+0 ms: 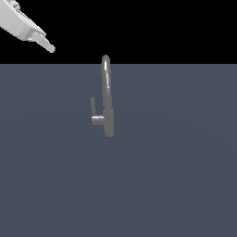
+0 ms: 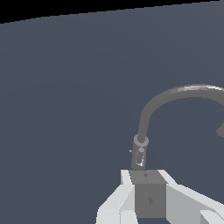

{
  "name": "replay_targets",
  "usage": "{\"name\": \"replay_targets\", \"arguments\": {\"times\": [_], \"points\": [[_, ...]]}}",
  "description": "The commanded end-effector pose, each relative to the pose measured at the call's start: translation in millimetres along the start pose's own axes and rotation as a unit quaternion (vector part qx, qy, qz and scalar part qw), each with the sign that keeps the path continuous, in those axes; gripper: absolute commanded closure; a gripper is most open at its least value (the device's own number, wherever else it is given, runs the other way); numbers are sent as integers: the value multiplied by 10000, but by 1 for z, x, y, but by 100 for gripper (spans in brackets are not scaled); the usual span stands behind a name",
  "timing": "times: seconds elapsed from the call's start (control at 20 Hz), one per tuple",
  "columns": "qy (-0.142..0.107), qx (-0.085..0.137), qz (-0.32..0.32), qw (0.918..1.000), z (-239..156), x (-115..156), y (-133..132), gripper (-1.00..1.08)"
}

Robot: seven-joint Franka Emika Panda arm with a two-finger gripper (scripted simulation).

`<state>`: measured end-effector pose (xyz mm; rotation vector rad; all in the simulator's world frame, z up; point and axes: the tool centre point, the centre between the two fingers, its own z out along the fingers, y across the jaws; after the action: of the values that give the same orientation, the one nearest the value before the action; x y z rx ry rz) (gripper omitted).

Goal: Turn on the faucet by rotating a designated handle.

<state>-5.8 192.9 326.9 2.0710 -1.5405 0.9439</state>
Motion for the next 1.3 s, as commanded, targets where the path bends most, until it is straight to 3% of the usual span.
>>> {"name": "replay_targets", "arguments": {"times": [0.0, 0.3, 0.6, 1.25], "points": [[20, -233, 189, 9995, 45, -13, -6, 108], [44, -693, 558, 9960, 130, -33, -5, 108], [45, -975, 784, 9921, 182, -43, 2, 108], [43, -1051, 844, 9909, 190, -44, 16, 108]]}}
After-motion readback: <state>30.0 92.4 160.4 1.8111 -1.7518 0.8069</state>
